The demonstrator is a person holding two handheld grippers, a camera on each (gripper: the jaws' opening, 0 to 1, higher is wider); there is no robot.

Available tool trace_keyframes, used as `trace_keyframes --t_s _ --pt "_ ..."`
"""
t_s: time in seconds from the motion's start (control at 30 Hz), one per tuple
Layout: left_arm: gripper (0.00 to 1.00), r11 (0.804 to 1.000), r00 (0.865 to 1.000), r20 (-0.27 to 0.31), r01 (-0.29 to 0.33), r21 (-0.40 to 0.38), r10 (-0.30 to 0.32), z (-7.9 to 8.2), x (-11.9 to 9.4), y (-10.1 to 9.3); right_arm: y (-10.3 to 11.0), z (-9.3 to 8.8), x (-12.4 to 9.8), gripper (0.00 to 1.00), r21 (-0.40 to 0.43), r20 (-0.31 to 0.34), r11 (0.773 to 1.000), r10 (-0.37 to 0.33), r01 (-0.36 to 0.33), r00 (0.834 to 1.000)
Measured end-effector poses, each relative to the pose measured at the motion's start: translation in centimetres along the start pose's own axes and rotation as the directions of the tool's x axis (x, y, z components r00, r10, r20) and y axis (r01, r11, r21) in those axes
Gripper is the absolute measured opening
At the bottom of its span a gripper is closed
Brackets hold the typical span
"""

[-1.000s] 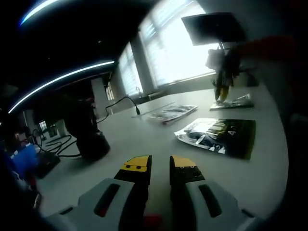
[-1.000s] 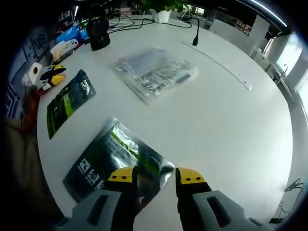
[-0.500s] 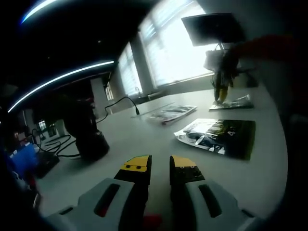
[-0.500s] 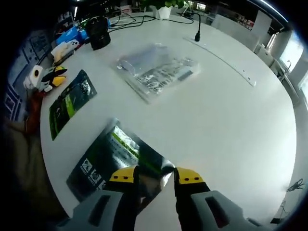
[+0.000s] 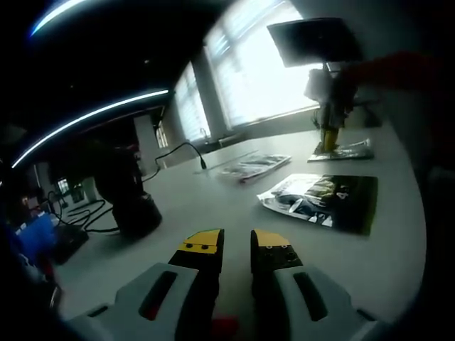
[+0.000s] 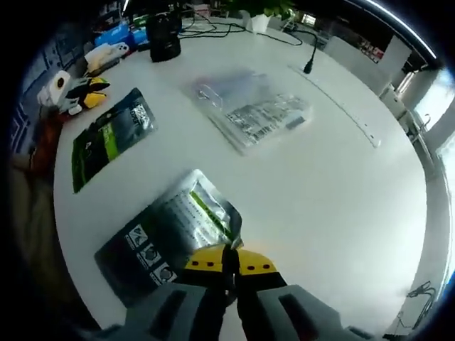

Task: Clip sheet goods on table flip sheet goods clip sheet goods scan sheet goods put sheet goods back to table

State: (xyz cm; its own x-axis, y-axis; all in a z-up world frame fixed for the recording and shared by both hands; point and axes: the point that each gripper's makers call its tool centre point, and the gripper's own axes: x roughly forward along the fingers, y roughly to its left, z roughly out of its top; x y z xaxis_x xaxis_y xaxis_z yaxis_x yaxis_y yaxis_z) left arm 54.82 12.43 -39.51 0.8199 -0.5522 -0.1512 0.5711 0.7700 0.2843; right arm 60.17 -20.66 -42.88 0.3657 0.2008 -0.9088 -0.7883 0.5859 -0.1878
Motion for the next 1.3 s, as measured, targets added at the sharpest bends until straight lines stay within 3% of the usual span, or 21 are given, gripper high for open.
trace_keyframes --t_s 0.17,0.5,0.7,1.1,1.3 --pt "0.08 1.0 1.0 -0.002 -0.003 0.003 0.003 0.0 0.0 0.0 0.1 0.2 0.1 0.0 -0.066 -0.037 0.997 -0.042 0.04 0.998" --pt "0.08 1.0 1.0 -0.006 -0.005 0.011 0.005 -0.1 0.1 0.0 0.0 0.0 -0.1 0.0 -0.025 0.022 0.997 -0.076 0.077 0.997" --pt "0.08 1.0 1.0 -0.008 -0.006 0.011 0.006 -0.1 0.1 0.1 0.0 0.1 -0.1 0.0 -0.029 0.007 0.991 -0.132 0.132 0.991" --pt "0.08 1.0 1.0 -0.004 0.0 0.006 0.001 -0.1 0.1 0.1 0.0 -0.7 -1.0 0.0 0.069 0.011 0.99 -0.128 0.127 0.992" --pt "0.08 1.0 1.0 -0.005 0.0 0.008 0.0 -0.2 0.1 0.1 -0.1 -0.6 -2.4 0.0 0.113 0.058 0.985 -0.134 0.127 0.989"
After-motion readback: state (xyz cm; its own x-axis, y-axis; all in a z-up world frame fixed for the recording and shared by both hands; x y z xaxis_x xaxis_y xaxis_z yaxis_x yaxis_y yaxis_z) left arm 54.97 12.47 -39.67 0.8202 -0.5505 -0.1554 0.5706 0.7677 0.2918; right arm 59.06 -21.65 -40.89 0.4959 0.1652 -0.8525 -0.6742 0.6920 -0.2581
